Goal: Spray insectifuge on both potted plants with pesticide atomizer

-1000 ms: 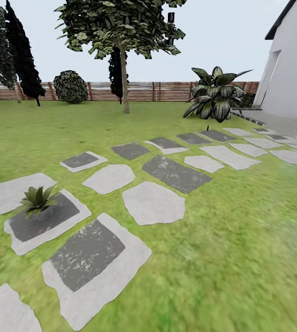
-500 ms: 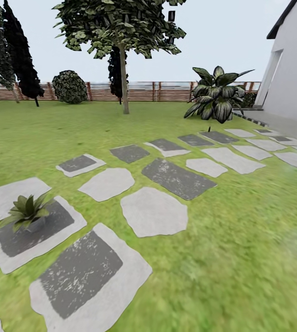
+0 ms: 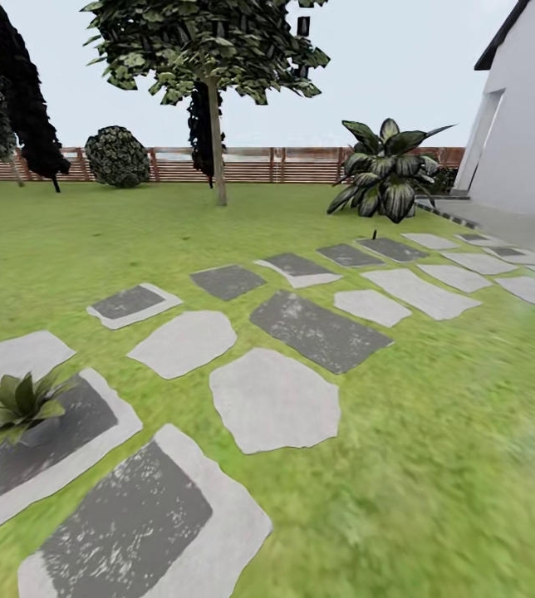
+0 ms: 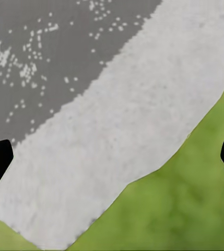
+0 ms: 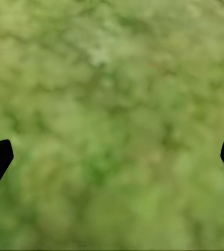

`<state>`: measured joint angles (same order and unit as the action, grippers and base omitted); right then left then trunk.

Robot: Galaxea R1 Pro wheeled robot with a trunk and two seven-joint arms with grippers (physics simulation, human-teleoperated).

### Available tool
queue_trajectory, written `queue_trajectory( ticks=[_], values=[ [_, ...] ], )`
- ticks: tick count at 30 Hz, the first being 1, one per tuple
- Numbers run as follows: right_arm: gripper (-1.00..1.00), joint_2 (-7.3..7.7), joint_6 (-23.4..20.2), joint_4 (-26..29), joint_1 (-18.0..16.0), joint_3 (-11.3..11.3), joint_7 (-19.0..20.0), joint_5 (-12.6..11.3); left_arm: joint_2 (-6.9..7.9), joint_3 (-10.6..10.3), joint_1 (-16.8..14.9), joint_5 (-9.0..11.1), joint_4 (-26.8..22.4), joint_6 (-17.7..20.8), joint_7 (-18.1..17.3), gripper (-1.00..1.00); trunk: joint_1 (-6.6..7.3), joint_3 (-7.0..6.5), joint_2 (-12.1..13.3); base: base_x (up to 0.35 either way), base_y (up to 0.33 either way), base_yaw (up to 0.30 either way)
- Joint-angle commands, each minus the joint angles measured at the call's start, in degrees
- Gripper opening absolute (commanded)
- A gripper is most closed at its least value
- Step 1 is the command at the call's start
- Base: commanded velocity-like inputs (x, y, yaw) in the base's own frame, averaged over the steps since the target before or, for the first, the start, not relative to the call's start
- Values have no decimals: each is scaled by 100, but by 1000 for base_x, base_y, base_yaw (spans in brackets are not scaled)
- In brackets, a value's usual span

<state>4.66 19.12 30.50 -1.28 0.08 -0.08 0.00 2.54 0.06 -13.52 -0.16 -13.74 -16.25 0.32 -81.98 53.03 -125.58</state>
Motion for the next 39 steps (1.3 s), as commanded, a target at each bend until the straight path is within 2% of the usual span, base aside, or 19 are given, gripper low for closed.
queue_trajectory(
  ticks=[1, 12, 39],
  values=[
    [100, 0, 19, -6, -4, 1, -1, 0, 1, 0, -2, -2, 3, -19, 3, 100, -3, 5, -2, 340, 0, -216],
    [100, 0, 22, -8, -4, 1, 0, 0, 1, -15, -2, -2, 3, -19, 2, 100, -3, 5, -2, 340, 0, -255],
    [100, 0, 31, -9, -4, 1, 0, 0, 1, -15, -2, -2, 3, -19, 3, 100, -3, 5, -2, 339, 0, -9]
  ],
)
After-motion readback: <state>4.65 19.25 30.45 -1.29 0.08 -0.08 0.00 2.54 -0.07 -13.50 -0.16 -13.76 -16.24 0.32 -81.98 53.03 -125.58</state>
